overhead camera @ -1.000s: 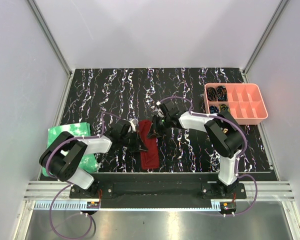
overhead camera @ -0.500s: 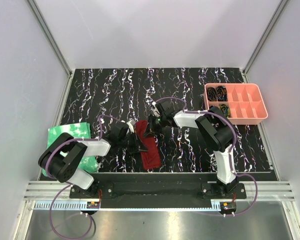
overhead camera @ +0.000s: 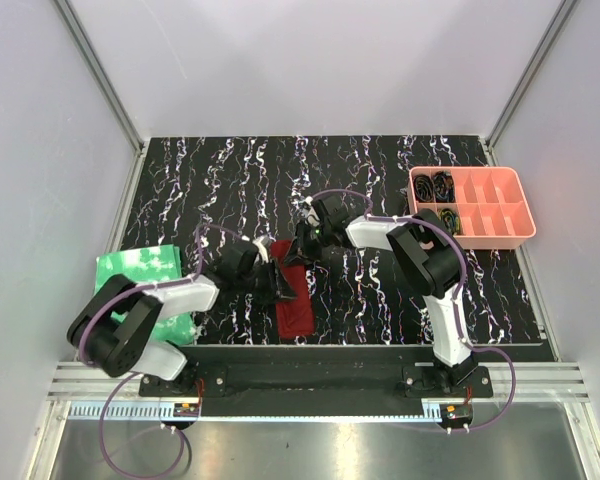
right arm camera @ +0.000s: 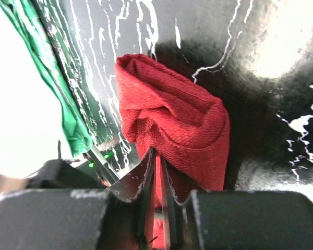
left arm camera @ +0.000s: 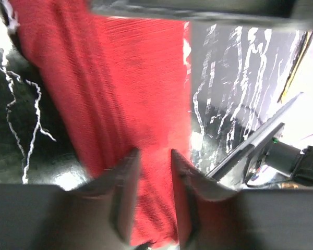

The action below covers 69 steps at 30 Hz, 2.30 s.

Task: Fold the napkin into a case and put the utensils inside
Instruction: Smooth out the smaller rectangle-folded napkin at the center of the board, then pick up the smaller rectangle-folded napkin from the center of the board.

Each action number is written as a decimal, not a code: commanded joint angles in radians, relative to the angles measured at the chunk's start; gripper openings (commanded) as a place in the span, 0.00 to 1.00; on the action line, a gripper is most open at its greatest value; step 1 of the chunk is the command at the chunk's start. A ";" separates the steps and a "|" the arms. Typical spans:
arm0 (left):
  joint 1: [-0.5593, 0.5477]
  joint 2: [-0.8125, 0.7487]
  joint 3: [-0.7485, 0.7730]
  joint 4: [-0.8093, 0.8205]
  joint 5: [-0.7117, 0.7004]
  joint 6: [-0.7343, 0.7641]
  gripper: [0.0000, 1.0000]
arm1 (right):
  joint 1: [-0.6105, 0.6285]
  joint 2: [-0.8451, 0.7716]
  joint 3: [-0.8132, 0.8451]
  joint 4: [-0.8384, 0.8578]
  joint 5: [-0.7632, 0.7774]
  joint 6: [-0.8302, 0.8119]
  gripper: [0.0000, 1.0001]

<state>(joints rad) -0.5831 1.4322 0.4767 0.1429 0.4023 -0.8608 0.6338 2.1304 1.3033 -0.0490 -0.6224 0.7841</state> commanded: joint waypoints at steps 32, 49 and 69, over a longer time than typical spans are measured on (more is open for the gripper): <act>-0.014 0.287 0.672 -0.562 -0.637 0.310 0.34 | -0.048 0.033 -0.024 0.209 -0.002 0.190 0.01; -0.026 0.330 0.723 -0.575 -0.646 0.315 0.00 | -0.048 0.059 -0.015 0.227 -0.023 0.199 0.00; -0.040 0.356 0.717 -0.568 -0.663 0.309 0.18 | -0.048 0.075 -0.010 0.247 -0.034 0.222 0.00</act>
<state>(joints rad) -0.6205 1.7653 1.1610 -0.4492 -0.2207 -0.5571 0.5869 2.1914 1.2755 0.1699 -0.6415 0.9970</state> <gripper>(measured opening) 0.231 0.009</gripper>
